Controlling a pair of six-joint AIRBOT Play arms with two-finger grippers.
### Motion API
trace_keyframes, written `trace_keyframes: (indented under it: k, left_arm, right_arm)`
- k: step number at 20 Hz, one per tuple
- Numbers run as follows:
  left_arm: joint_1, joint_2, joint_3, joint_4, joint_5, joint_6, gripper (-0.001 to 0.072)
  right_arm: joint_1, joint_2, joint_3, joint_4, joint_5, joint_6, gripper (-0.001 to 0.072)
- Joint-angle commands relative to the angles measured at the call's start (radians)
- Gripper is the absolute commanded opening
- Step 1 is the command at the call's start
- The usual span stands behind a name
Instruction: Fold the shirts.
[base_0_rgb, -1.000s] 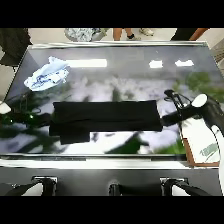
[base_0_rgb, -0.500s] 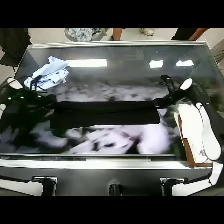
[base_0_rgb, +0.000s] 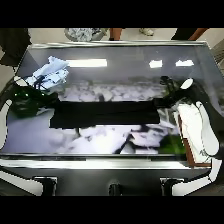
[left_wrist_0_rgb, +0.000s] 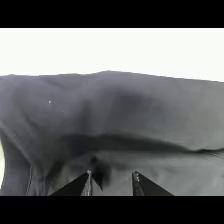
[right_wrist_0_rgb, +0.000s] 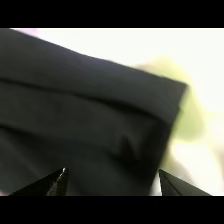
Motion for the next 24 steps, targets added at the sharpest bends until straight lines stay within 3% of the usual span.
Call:
trace_keyframes:
  k: [1,7,12,13,14,15,16,17,18,24]
  left_arm:
    - [0.013,0.038,0.063,-0.002,-0.041,-0.014,0.0346]
    - [-0.032,0.165,0.064,-0.002,-0.011,-0.014,0.0345]
    - [-0.105,0.209,0.064,-0.002,-0.005,-0.014,0.0338]
    - [-0.124,0.208,0.063,-0.002,-0.002,-0.013,0.0337]
    - [-0.143,0.204,0.062,-0.002,0.008,-0.014,0.0336]
    - [-0.168,0.198,0.061,-0.002,0.019,-0.014,0.0324]
    - [-0.194,0.188,0.061,-0.002,0.032,-0.013,0.0317]
    - [-0.228,0.177,0.055,-0.002,0.051,-0.012,0.026]
    - [-0.264,0.166,0.042,-0.002,0.075,0.009,0.0017]
    - [-0.544,0.069,-0.12,-0.092,0.314,-0.007,0.0027]
  right_arm:
    - [-0.079,0.033,0.0,-0.029,0.093,-0.006,0.0663]
    - [-0.077,-0.066,-0.014,0.094,0.098,0.051,0.0665]
    - [-0.014,-0.126,-0.014,0.089,0.098,0.152,0.0663]
    - [0.0,-0.13,-0.014,0.089,0.097,0.153,0.06]
    - [0.012,-0.129,-0.013,0.094,0.095,0.153,0.0287]
    - [0.016,-0.123,-0.012,0.115,0.097,0.153,0.0056]
    - [0.016,-0.108,-0.012,0.141,0.097,0.123,0.0045]
    - [0.016,-0.082,-0.011,0.158,0.097,0.092,0.0045]
    - [0.016,-0.041,-0.011,0.164,0.097,0.082,0.0045]
    - [0.055,0.29,-0.011,0.161,0.125,0.067,0.0045]
